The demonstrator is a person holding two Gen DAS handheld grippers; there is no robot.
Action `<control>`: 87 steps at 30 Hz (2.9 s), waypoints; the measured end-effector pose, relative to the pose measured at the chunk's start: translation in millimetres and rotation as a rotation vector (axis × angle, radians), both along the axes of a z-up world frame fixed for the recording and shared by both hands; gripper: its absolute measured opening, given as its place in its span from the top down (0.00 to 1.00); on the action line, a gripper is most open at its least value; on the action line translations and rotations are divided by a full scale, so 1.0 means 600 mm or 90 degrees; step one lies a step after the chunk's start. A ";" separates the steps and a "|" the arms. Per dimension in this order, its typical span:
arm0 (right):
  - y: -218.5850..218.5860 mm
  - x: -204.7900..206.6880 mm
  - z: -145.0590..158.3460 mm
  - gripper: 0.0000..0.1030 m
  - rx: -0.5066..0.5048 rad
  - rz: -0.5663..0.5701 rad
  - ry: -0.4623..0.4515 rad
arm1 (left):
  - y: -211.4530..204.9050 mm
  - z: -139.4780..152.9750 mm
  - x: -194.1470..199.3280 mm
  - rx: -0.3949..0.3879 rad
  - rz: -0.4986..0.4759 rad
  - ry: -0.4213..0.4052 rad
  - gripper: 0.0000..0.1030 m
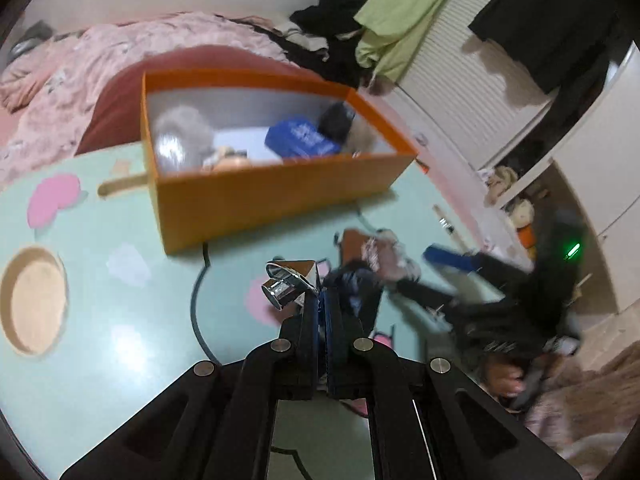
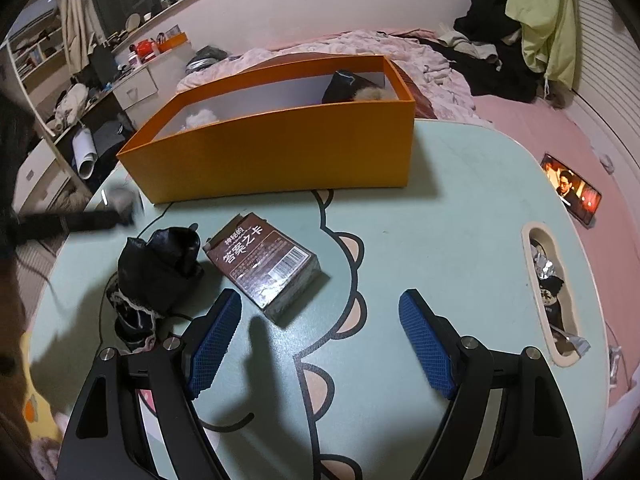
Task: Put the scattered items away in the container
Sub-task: 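Grasp the silver metal ornament with the left gripper and set it on the table, then grasp the cartoon doll keychain with the right gripper and set it on the table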
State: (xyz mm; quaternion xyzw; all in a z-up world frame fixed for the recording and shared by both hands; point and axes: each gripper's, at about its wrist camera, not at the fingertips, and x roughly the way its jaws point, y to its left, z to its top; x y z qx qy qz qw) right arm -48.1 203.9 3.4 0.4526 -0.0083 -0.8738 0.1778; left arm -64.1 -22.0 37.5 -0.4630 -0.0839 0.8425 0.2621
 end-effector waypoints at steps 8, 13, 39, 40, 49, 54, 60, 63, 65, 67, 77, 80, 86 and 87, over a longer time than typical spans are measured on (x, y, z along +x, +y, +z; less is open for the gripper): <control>-0.017 -0.011 0.062 0.21 -0.020 0.027 0.048 | -0.007 0.004 0.034 -0.017 0.058 0.127 0.27; -0.044 -0.046 0.101 0.21 -0.061 0.058 0.052 | -0.021 -0.013 0.031 -0.001 0.084 0.077 0.11; -0.243 -0.250 0.011 0.62 0.075 0.179 -0.271 | -0.039 -0.039 0.038 0.055 0.120 0.041 0.01; -0.239 -0.246 0.017 0.62 0.065 0.178 -0.260 | -0.039 -0.039 0.038 0.055 0.120 0.040 0.01; -0.131 -0.182 0.143 0.62 -0.096 0.143 -0.062 | -0.046 -0.038 0.039 0.067 0.130 0.041 0.01; -0.099 -0.120 0.147 0.62 -0.139 0.166 -0.029 | -0.060 -0.034 0.041 0.097 0.147 0.046 0.01; -0.096 -0.083 0.090 0.62 -0.111 0.181 -0.048 | -0.075 -0.001 0.053 0.108 0.174 0.110 0.01; -0.098 -0.074 0.067 0.62 -0.099 0.182 -0.052 | -0.085 0.015 0.047 0.094 0.193 0.119 0.01; -0.102 -0.068 0.048 0.62 -0.078 0.181 -0.049 | -0.093 0.024 0.040 0.083 0.201 0.116 0.01; -0.105 -0.065 0.035 0.62 -0.058 0.175 -0.040 | -0.097 0.037 0.030 0.058 0.200 0.119 0.01; -0.059 -0.041 0.058 0.38 -0.138 0.149 0.028 | -0.047 0.127 -0.080 -0.142 0.084 0.149 0.31; -0.050 -0.038 0.063 0.35 -0.157 0.141 0.033 | -0.012 0.123 -0.139 -0.228 0.028 0.128 0.51; -0.034 -0.041 0.052 0.35 -0.183 0.125 0.006 | 0.051 0.068 -0.225 -0.405 -0.085 0.049 0.65; -0.029 -0.042 0.049 0.35 -0.190 0.123 0.000 | 0.055 0.062 -0.233 -0.420 -0.094 0.039 0.65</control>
